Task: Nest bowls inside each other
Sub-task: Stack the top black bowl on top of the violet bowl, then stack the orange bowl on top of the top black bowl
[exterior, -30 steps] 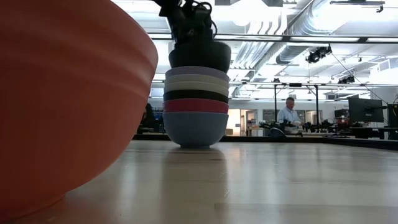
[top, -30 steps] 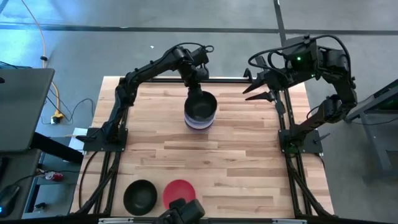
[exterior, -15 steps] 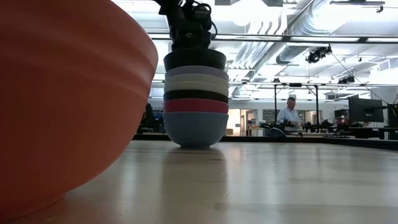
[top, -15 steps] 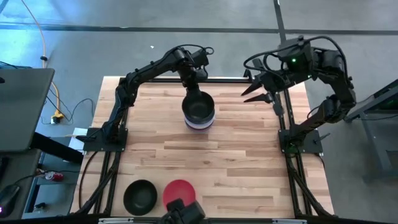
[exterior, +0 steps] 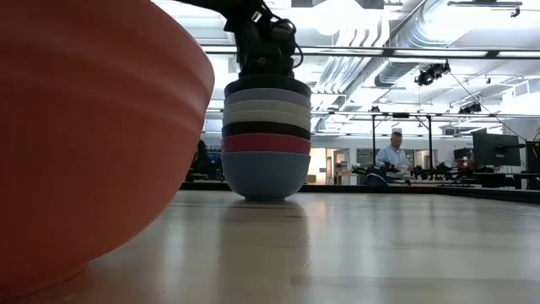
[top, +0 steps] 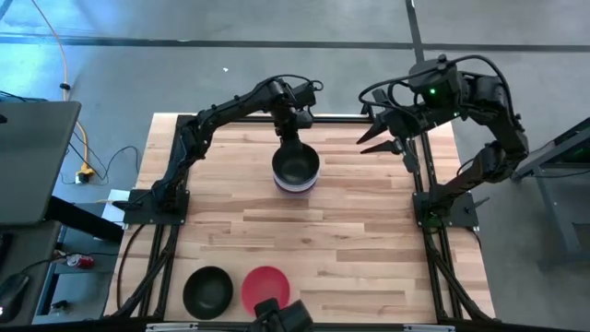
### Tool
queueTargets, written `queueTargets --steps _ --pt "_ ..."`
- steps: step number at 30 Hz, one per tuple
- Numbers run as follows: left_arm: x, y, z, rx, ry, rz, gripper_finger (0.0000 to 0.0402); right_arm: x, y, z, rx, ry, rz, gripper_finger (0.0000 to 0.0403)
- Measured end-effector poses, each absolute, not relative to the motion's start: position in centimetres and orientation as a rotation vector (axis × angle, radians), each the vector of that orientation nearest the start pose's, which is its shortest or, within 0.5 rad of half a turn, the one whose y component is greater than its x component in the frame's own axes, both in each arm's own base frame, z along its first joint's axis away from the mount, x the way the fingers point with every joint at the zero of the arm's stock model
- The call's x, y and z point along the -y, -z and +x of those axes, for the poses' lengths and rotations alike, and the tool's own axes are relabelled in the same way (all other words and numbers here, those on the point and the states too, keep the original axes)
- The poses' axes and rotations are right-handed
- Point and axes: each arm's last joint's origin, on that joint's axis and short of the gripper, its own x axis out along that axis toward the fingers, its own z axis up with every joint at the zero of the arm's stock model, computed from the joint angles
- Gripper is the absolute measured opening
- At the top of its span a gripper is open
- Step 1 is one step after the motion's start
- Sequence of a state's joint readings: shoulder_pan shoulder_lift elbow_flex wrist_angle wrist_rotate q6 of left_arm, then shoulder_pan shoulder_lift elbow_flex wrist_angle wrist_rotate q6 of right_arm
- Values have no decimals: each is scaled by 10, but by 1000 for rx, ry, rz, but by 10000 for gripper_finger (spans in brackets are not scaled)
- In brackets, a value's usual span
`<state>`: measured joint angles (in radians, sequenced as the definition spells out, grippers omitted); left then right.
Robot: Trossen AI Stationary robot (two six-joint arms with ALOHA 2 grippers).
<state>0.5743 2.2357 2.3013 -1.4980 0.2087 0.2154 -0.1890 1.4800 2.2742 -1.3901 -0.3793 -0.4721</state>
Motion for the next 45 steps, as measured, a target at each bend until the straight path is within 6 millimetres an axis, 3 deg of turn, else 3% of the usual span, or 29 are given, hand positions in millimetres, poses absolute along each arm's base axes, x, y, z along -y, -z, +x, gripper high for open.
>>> queueTargets --steps 7,20,24,28,37,41,45 --pt "-233 -290 371 -1341 -148 -369 14 26 -532 197 -505 -329 -298 91" --pt "-227 -318 361 -1257 -138 -315 197 26 -531 197 -508 -344 -305 91" --pt "-224 -325 351 -1295 -123 -323 226 26 -530 197 -521 -342 -283 91" --pt "-216 -337 341 -1296 -107 -327 231 26 -527 194 -567 -342 -236 91" --pt "-165 -400 312 -1132 6 -225 228 19 -525 194 -587 -381 -227 91" --pt "-127 -425 303 -1060 93 -159 227 17 -525 194 -589 -390 -230 91" --pt "-81 -436 306 -1037 211 -98 227 17 -524 193 -595 -391 -228 91"
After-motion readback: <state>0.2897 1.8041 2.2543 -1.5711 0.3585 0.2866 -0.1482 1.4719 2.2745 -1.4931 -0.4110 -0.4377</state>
